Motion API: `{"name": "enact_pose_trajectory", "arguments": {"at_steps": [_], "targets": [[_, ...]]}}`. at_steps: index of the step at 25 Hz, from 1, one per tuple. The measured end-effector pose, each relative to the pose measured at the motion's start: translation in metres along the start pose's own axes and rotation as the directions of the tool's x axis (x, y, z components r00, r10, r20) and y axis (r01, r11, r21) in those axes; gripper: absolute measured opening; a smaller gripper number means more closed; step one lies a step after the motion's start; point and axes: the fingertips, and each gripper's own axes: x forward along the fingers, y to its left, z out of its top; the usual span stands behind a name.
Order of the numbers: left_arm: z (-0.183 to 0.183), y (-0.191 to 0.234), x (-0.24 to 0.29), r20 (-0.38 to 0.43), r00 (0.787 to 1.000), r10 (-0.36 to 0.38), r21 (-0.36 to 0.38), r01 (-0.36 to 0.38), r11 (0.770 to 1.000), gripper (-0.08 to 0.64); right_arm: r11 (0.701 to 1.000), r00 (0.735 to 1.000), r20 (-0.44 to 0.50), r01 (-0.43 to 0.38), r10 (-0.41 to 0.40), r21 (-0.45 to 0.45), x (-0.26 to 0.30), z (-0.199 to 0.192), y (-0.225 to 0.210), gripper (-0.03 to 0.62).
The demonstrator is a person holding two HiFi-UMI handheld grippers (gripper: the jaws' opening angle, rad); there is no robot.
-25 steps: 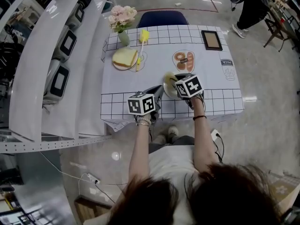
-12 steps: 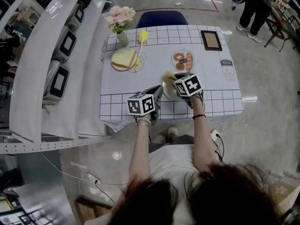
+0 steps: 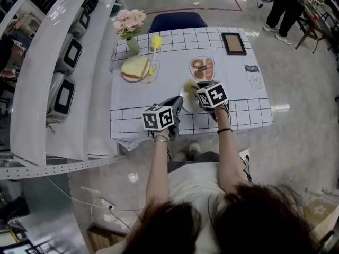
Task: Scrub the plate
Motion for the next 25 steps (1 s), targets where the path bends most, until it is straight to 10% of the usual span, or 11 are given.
{"name": "enact_pose_trajectory", "arguments": {"at_steps": [25], "targets": [[-0.004,-0.026,0.018,-0.063,0.995,-0.075,0.033,0.078,0.996,0.011,0.989,0.996,0.008,0.093,-0.094,0.115,-0.035,-0.015,-0.032,0.080]]}}
